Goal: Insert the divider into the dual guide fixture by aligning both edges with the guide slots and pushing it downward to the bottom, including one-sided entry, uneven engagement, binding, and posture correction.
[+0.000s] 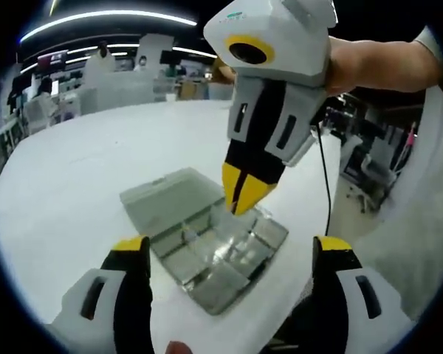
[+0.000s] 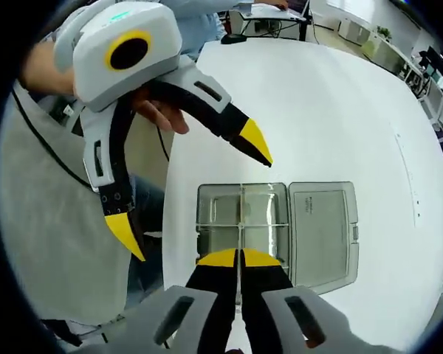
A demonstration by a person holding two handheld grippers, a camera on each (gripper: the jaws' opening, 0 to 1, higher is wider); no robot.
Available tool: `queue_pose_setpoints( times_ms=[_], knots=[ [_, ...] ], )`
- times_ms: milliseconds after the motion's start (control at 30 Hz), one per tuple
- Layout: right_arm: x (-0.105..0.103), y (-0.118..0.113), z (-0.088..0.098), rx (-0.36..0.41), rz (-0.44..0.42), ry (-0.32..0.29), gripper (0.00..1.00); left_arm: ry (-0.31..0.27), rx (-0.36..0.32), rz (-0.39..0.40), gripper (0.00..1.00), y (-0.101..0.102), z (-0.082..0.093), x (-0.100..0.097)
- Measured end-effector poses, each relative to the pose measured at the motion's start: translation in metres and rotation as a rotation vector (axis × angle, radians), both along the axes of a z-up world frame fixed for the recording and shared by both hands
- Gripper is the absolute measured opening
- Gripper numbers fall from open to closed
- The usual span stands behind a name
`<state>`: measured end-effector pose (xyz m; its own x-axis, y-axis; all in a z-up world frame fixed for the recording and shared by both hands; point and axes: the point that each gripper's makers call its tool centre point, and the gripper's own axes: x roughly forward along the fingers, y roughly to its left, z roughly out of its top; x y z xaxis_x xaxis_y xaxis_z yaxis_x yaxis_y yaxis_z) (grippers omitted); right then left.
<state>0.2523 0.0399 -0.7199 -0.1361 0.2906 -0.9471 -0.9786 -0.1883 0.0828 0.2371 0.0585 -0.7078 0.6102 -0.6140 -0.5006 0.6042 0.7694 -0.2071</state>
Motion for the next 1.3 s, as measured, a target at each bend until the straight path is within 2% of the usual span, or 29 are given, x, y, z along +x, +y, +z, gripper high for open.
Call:
queue_pose_setpoints(
  times_ms=[1300],
  knots=[
    [0.001,0.004,-0.016,0.008,0.018,0.002,0.00,0.021,0.008,0.002,0.85,0.007,-0.007,0.001]
  ],
)
